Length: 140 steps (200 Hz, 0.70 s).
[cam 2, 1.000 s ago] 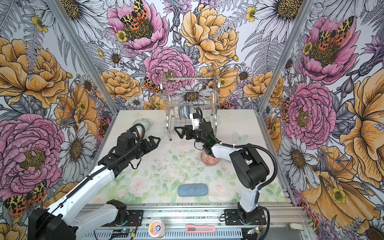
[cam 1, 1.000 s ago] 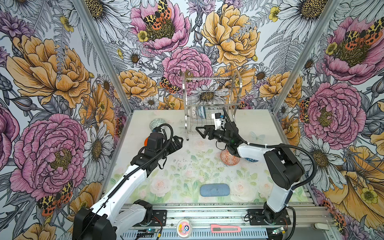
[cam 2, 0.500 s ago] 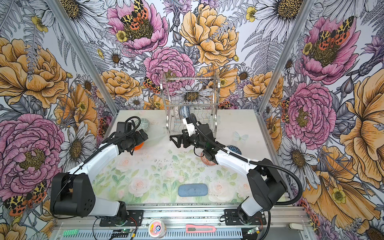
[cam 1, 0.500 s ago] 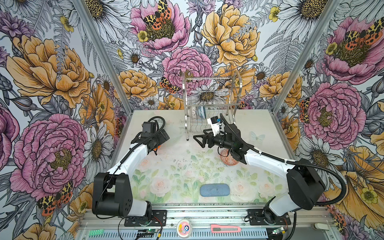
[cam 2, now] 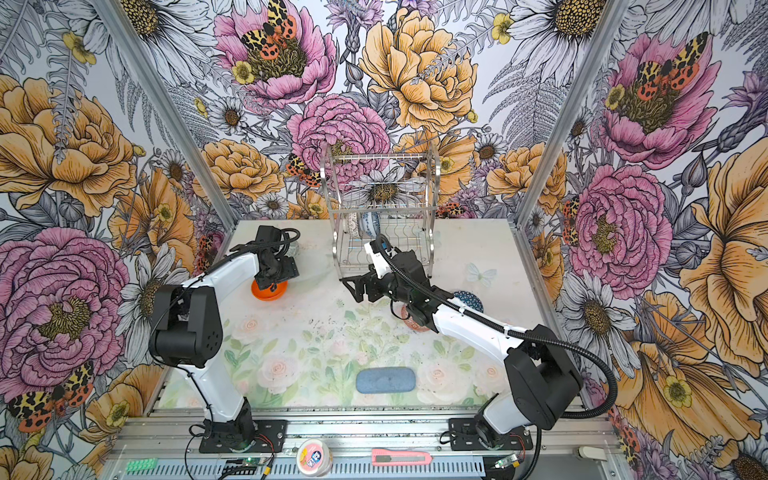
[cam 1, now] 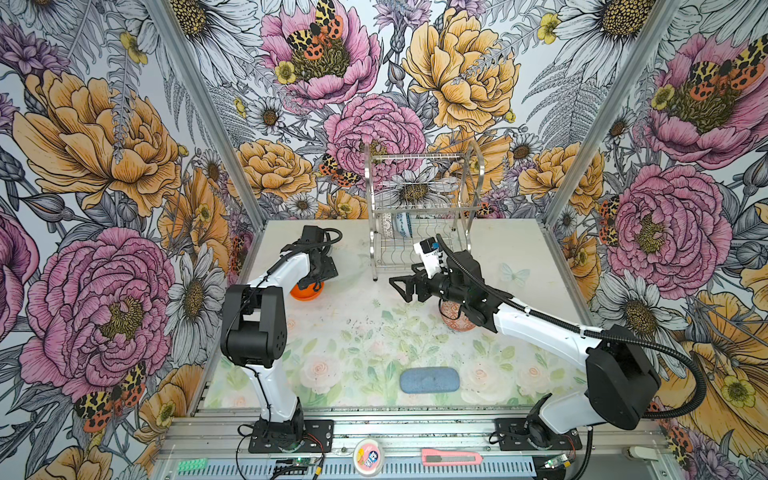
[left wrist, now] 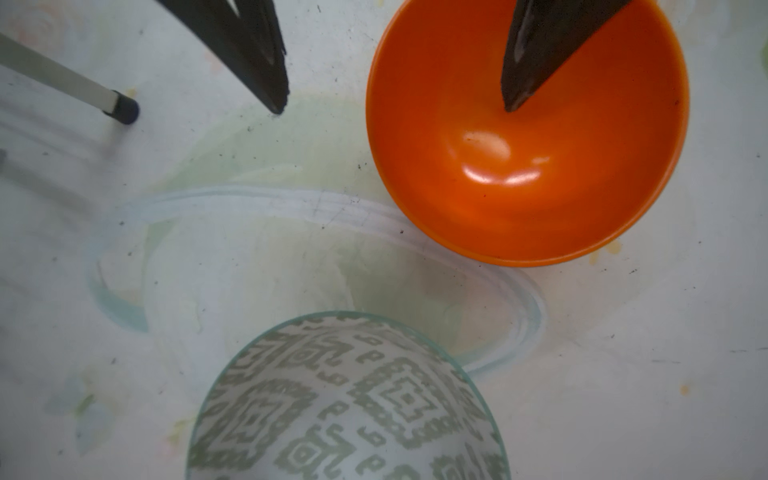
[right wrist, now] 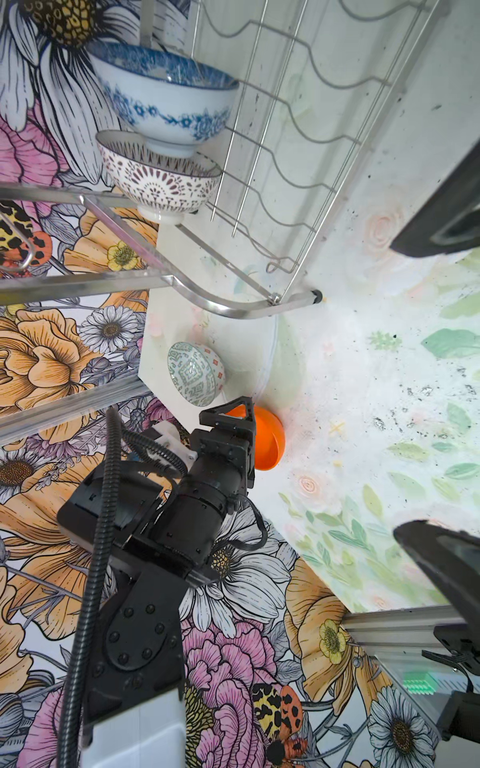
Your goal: Load the bowls into the dish rack
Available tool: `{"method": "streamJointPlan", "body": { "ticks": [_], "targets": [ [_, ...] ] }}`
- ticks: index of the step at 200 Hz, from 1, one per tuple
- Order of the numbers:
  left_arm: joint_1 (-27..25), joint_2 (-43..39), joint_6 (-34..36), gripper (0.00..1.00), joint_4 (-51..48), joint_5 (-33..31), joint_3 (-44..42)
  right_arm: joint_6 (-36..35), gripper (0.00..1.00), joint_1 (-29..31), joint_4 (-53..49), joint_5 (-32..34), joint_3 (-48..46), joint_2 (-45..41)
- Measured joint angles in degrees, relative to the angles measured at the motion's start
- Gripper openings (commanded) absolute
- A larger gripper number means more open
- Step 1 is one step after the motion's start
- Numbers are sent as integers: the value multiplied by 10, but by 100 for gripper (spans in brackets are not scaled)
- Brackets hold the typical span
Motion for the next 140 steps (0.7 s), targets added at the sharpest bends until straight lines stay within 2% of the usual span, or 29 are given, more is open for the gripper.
{"method": "streamJointPlan", "body": {
  "ticks": [47, 93, 140],
  "targets": [
    [-12, 42, 15, 65, -40, -22, 28, 0, 99, 0, -1, 10, -19, -23],
    [-30, 47, 27, 55, -55, -56, 41, 0, 99, -3, -4, 30, -59, -64],
    [-34, 58, 32, 49, -67, -80, 42, 0, 99, -11, -3, 36, -67, -92]
  ]
}}
